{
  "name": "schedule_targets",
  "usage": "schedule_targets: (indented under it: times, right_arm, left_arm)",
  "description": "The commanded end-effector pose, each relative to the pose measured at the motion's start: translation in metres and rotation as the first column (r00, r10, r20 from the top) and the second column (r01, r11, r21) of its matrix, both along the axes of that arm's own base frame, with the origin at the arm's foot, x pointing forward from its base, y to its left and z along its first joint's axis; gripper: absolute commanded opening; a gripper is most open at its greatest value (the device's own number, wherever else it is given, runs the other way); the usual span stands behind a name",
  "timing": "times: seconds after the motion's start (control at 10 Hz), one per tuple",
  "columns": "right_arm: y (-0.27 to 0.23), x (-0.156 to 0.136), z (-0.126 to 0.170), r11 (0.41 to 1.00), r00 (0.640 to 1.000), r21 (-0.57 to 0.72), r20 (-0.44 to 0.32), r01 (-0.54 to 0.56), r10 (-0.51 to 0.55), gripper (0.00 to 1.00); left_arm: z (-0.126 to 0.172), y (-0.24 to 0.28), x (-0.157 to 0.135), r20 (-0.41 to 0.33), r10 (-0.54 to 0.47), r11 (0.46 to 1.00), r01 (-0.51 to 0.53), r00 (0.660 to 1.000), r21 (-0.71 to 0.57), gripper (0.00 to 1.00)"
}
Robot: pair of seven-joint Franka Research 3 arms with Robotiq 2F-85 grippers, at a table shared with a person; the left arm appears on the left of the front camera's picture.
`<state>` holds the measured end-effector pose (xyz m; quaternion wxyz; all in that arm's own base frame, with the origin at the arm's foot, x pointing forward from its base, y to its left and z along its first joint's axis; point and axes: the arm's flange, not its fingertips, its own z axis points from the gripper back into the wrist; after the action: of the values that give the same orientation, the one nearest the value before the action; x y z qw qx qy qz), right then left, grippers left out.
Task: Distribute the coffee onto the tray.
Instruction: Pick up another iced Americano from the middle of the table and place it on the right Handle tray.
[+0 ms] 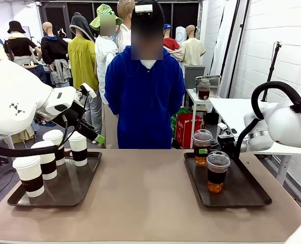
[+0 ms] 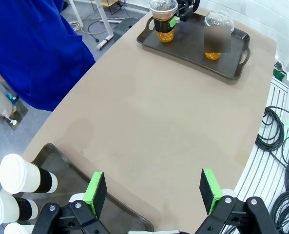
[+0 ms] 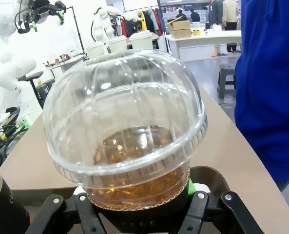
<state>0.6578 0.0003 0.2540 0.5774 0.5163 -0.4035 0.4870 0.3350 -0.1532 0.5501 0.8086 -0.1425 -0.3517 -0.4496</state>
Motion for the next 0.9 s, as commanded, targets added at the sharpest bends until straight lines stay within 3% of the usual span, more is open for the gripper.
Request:
schedule_targets:
  times: [0.0, 0.8]
  right_arm:
    - [0.003, 0.001, 0.002, 0.999, 1.0, 0.046, 0.023, 0.006, -0.007, 0.64]
    - [0.004, 0.007, -0.012, 0.999, 1.0, 0.034, -0.009, 0.021, -0.021, 0.64]
  left_arm:
    - [-0.001, 0.001, 0.001, 0.005, -0.012, 1.0, 0.012, 1.0, 0.0, 1.0]
    - [-0.001, 0.001, 0.001, 0.005, -0.012, 1.0, 0.012, 1.0, 0.0, 1.0]
